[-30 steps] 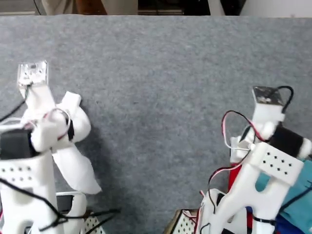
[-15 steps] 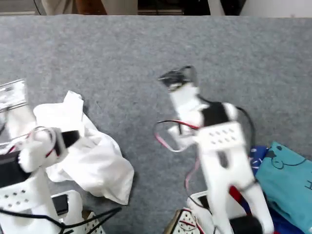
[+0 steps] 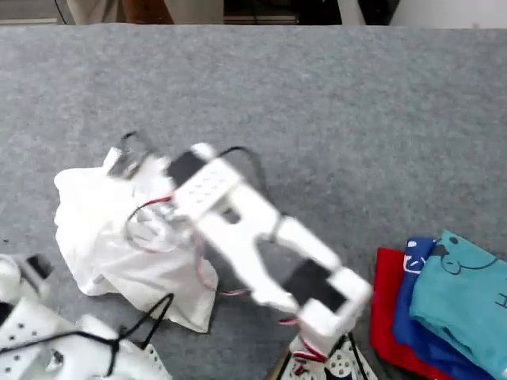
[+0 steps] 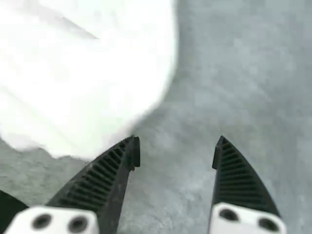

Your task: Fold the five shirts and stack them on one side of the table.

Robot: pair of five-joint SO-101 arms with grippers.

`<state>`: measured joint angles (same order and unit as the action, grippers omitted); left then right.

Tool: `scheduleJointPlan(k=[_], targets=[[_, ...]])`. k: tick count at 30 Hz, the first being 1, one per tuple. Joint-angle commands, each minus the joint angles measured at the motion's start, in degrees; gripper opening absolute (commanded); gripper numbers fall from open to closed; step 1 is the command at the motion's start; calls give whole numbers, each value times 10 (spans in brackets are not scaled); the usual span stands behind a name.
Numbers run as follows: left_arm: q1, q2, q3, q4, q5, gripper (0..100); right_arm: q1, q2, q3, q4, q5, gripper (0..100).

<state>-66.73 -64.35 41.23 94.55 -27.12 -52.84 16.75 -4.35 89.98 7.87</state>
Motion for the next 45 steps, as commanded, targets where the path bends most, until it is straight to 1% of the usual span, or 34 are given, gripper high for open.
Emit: scheduleJointPlan(k=[1,4,6,8,11,13,16,20,24,28,31,33,34,37,42,45], targets=[[-77,-15,49,-76,-36,239,-43,95,-123,38,-8,253],[-126,-28,72,-115,-37,167,-47,180,-207,67,-8,252],[-150,-36,81,-127,-38,130,-44,231,-264,91,-8,226],[-168,-45,91,-140,-38,100,-31,275,-318,117,-7,149],[-181,-56,107,-160,-39,82,-1,315,-372,121,-8,0],[-182,-62,116,-171,-39,82,22,321,-385,121,-8,28],[-181,-72,120,-170,-39,82,61,314,-392,122,-9,3],[-173,-80,122,-168,-38,82,128,269,-387,122,-7,5],[-143,-80,155,-170,-38,81,210,230,-391,120,-4,5],[-105,-80,190,-167,-38,81,291,223,-390,112,-4,5],[-55,-80,200,-167,-36,82,349,231,-386,86,-4,8],[-5,-80,201,-165,-33,82,381,247,-391,63,-4,8],[25,-76,201,-165,-19,82,392,256,-391,47,-4,8],[136,-76,201,-166,44,83,408,295,-389,1,-4,8],[358,-74,202,-171,159,83,411,349,-391,-43,-6,8],[464,-74,214,-204,171,83,422,364,-394,-64,-4,8]])
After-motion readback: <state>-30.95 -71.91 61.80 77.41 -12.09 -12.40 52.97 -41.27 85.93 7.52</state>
